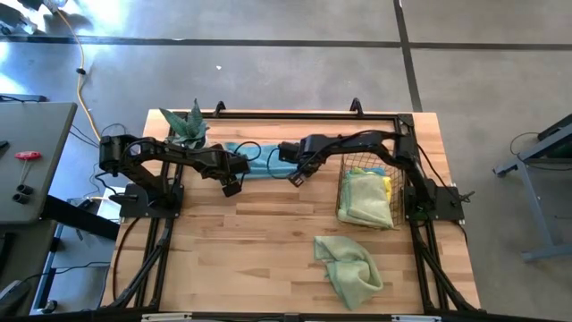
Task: Fold microfiber towels
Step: Fold the blue microfiber cloth
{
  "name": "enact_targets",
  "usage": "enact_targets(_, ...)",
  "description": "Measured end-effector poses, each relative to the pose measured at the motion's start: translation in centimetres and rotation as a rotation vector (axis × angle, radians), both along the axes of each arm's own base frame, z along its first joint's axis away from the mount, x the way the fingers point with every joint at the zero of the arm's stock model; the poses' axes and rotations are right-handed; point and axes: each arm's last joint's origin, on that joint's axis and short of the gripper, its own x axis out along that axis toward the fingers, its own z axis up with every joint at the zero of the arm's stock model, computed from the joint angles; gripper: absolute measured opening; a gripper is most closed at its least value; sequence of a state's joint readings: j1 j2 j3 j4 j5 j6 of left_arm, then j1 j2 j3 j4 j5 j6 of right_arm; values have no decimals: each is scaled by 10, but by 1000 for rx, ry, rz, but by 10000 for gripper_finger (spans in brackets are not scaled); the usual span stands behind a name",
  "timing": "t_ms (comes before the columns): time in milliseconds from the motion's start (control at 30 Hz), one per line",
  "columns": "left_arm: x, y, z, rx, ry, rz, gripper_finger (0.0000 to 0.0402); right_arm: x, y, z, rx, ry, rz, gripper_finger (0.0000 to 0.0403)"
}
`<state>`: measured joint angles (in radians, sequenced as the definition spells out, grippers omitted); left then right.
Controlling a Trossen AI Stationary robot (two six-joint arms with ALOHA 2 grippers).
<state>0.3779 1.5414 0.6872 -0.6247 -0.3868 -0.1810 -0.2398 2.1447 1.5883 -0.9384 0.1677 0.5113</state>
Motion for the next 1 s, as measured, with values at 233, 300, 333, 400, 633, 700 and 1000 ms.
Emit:
enact_targets(233,0,0,0,-3,-2,6,133,-1,2,8,44,-27,57,3)
enact_targets(300,0,0,0,-9,-5,9,133,-3,2,8,57,-5,78,2)
enact_targets(333,0,0,0,-14,-6,9,133,-3,3,8,63,3,89,2)
enact_targets(400,0,-1,0,-23,-8,9,133,-5,3,8,77,19,107,1)
enact_targets(633,0,-1,0,-33,-9,8,133,-8,5,9,116,50,158,1)
enact_targets(700,0,-1,0,-36,-9,8,133,-8,5,9,116,52,168,1)
enact_targets(1000,-1,-2,0,-46,-8,21,133,-11,5,9,134,85,204,33)
